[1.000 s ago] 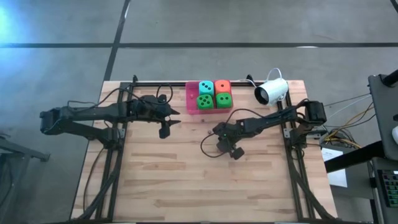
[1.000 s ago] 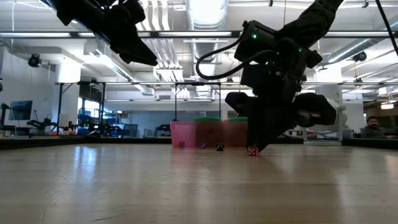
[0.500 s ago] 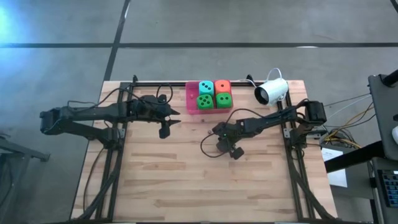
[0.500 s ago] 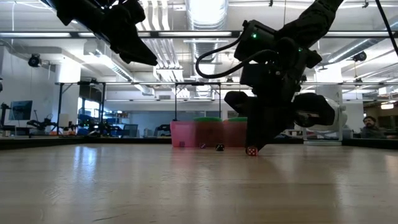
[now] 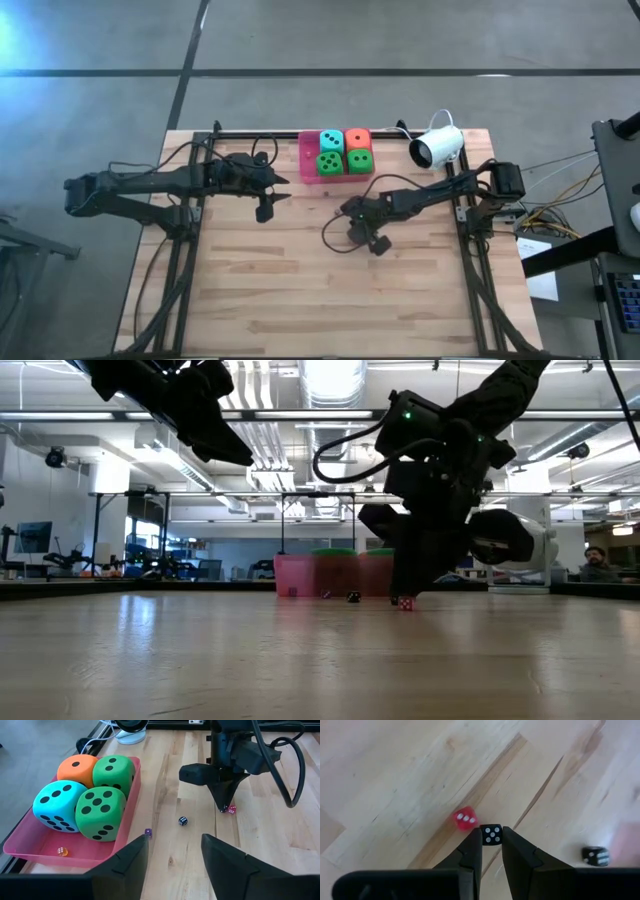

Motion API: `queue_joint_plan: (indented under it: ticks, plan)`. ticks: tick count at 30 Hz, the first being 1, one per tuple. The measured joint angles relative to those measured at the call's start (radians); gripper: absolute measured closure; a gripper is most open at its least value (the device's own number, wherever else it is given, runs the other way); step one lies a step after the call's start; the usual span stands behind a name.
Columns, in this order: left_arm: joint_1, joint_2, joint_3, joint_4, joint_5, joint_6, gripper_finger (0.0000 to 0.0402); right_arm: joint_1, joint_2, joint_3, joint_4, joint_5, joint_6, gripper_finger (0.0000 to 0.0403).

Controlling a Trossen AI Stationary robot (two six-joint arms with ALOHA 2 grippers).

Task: Pick & Place Dice
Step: Put the bottom small black dice into the pink bin

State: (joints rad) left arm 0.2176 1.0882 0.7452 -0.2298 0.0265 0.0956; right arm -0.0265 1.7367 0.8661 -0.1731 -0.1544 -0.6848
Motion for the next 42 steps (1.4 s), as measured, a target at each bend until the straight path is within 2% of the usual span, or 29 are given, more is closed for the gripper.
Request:
queue_joint_plan:
  ticks: [11, 16, 19, 24, 29, 35, 42]
  plan:
    - [0.0, 0.0, 0.0, 0.0, 0.0, -0.002, 0.0198, -0.005, -0.039, 0.037, -0.001, 0.005, -0.049, 0.0349]
    - [0.0, 0.0, 0.0, 0.0, 0.0, -0.002, 0.0194, -0.032, -0.09, 0.048, 0.022, 0.088, -0.068, 0.0349]
    - [0.0, 0.0, 0.0, 0.0, 0.0, -0.002, 0.0191, -0.068, -0.104, 0.048, 0.1, 0.11, -0.067, 0.0349]
    - [0.0, 0.0, 0.0, 0.0, 0.0, -0.002, 0.0187, -0.159, -0.1, 0.047, 0.288, 0.11, 0.043, 0.0349]
    - [0.0, 0.0, 0.0, 0.0, 0.0, -0.002, 0.0192, -0.269, -0.1, 0.048, 0.367, 0.112, 0.22, 0.0349]
    - [0.0, 0.0, 0.0, 0.0, 0.0, -0.001, 0.0205, -0.356, -0.04, 0.114, 0.38, 0.004, 0.291, 0.0349]
    - [0.0, 0.0, 0.0, 0.0, 0.0, 0.0, 0.022, -0.389, 0.084, 0.261, 0.332, -0.004, 0.31, 0.0348]
